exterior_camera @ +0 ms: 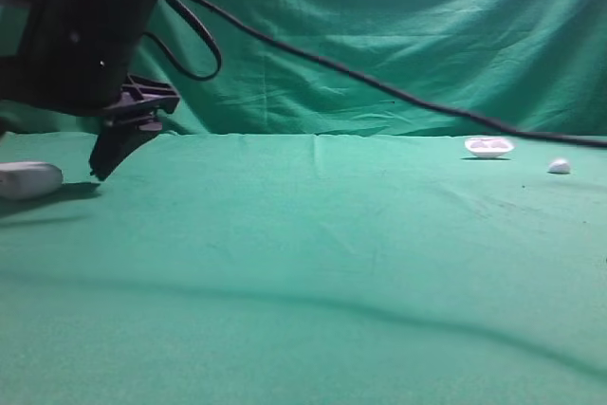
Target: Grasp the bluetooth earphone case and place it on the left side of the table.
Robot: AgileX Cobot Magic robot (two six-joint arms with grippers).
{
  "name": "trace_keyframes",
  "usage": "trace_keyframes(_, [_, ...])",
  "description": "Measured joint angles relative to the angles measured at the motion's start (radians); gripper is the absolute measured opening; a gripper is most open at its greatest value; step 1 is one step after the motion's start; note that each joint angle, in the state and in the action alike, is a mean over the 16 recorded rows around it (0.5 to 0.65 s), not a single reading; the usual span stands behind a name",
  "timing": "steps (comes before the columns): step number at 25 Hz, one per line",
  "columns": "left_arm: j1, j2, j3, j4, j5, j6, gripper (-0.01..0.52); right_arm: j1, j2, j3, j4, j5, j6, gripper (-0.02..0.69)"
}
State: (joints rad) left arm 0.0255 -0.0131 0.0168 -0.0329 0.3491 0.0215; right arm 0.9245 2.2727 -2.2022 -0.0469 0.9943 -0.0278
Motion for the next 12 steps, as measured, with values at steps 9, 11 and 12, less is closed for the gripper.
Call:
trace_keyframes(9, [0.0, 0.0, 0.0, 0.0, 0.0, 0.0, 0.0, -0.013, -0.164, -0.118, -0.122, 0.247, 0.061, 0.029])
trace_keyframes(11, [0.0, 0.0, 0.0, 0.0, 0.0, 0.0, 0.0, -0.022, -0.212, -0.105, -0.136, 0.26, 0.065, 0.008])
trace_keyframes(12, [0.0, 0.0, 0.0, 0.0, 0.0, 0.0, 0.0, -0.027, -0.239, -0.093, -0.14, 0.264, 0.067, 0.003])
